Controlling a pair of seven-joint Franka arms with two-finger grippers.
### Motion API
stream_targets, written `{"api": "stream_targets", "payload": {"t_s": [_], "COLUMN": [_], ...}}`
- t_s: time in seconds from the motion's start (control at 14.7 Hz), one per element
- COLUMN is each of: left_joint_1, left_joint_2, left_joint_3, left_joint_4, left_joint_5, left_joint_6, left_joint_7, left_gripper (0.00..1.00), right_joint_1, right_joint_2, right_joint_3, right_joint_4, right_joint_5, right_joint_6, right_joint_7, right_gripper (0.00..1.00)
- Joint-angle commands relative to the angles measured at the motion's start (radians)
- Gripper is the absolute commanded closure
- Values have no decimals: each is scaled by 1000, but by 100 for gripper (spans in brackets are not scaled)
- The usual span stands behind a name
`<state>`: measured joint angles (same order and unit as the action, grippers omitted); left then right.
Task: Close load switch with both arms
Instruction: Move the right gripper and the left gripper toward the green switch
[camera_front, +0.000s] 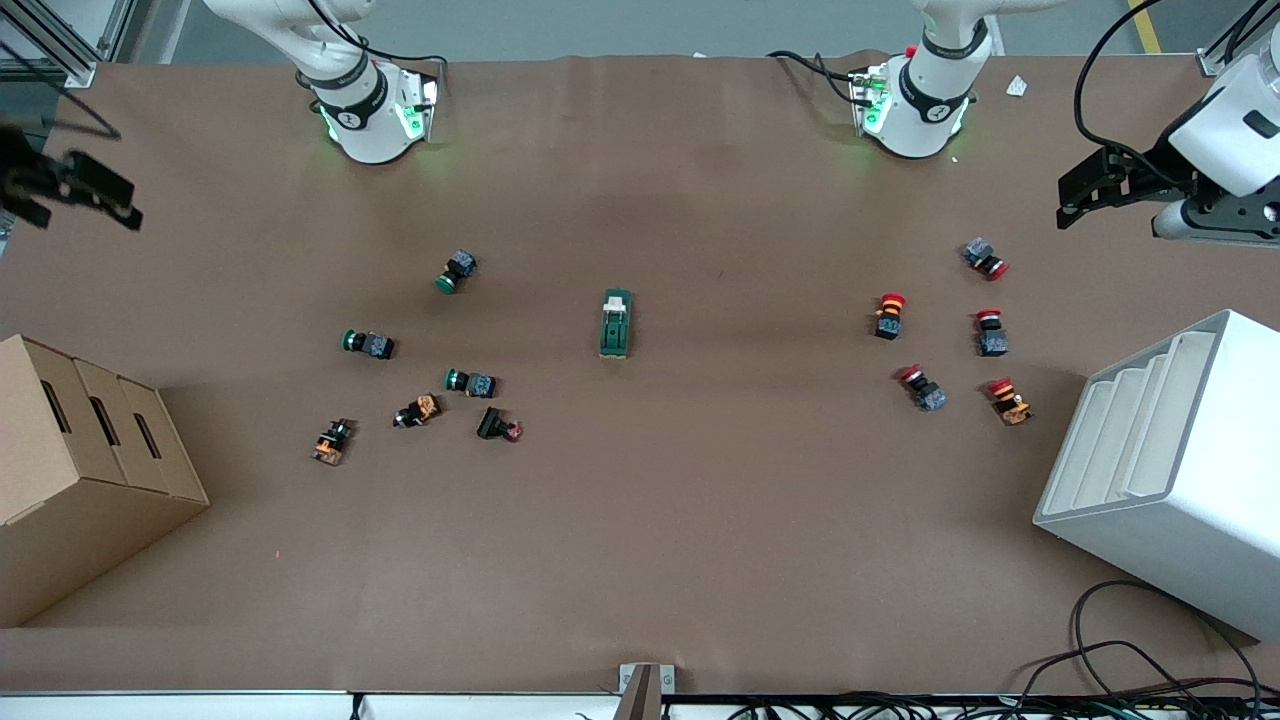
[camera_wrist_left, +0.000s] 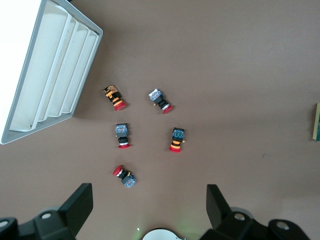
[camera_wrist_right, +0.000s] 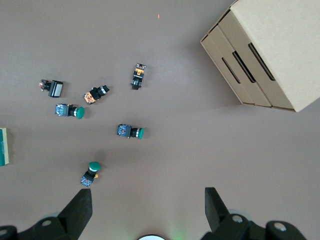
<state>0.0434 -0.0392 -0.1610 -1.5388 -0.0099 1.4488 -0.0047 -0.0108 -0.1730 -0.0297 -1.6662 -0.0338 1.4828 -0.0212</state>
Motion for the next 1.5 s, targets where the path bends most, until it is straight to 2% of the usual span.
{"api": "stream_targets", "payload": {"t_s": [0.0, 0.2, 0.34, 0.48, 0.68, 0.89, 1.09, 1.43], "left_joint_1": [9, 9, -13, -30, -48, -48, -50, -50], "left_joint_2": [4, 16, 18, 18, 15, 13, 18, 16], "left_joint_3": [-2, -2, -8, -41, -118, -156, -256, -418], "left_joint_4": [19, 37, 49, 42, 13, -50, -81, -199], "left_joint_5": [-9, -16, -16, -21, -44, -146, -145, -144], "left_joint_6": [-10, -10, -11, -42, -77, -55, 37, 232], "left_joint_7": [2, 2, 0, 5, -17, -21, -169, -453], "left_gripper": [0, 0, 0, 0, 0, 0, 0, 0], "right_joint_1": [-12, -9, -11, -8, -3, 28, 51, 193], "right_joint_2": [-54, -39, 4, 49, 70, 99, 154, 291], "right_joint_3": [11, 11, 13, 14, 17, 54, 129, 131], "right_joint_4": [-70, -38, 18, 66, 69, 72, 74, 131], "right_joint_5": [-12, -12, -11, -11, -11, -11, -15, -23], "right_joint_6": [34, 42, 33, 30, 34, 40, 53, 70], "right_joint_7": [1, 3, 4, 3, 44, 244, 506, 913], "right_gripper": [0, 0, 0, 0, 0, 0, 0, 0]}}
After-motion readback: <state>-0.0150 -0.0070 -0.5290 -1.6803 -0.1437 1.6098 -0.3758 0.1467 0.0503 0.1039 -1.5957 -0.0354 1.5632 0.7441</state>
